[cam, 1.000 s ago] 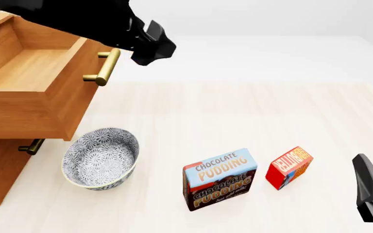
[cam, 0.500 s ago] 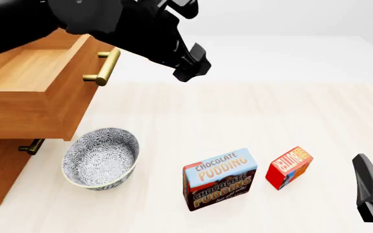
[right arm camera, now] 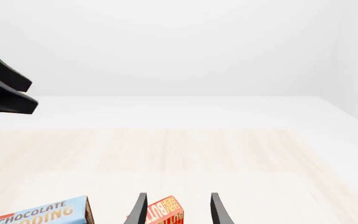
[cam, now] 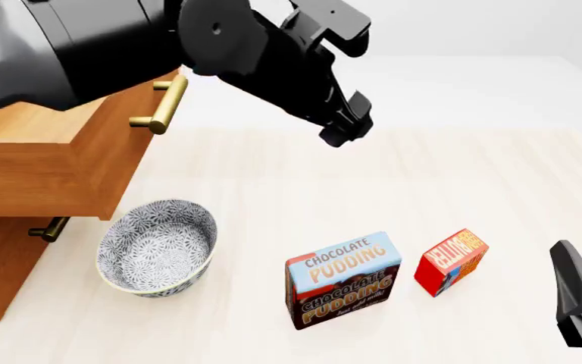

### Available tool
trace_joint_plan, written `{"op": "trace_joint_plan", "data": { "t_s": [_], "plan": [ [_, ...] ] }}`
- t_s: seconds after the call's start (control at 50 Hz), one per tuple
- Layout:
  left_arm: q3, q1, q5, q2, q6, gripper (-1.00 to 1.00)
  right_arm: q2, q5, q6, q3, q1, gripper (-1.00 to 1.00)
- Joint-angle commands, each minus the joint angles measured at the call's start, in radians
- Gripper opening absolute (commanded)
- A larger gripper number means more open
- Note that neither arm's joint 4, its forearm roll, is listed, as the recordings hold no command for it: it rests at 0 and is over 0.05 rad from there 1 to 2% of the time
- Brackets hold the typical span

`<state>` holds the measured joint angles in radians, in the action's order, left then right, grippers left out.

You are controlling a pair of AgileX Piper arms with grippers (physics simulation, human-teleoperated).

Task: Put the butter at the back in the top drawer of the cabinet and close it.

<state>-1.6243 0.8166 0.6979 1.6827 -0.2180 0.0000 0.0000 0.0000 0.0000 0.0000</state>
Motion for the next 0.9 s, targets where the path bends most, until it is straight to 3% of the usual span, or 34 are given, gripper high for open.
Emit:
{"op": "trace_joint_plan", "data": {
  "t_s": [0.02, 0.9],
  "plan": [
    [-0.029, 0.030, -0.002, 0.054, 0.011, 1.00, 0.000, 0.000, 0.000, 0.000, 0.000, 1.00],
    [-0.092, 0.115, -0.003, 0.189, 0.037, 1.00, 0.000, 0.000, 0.000, 0.000, 0.000, 1.00]
  ]
}}
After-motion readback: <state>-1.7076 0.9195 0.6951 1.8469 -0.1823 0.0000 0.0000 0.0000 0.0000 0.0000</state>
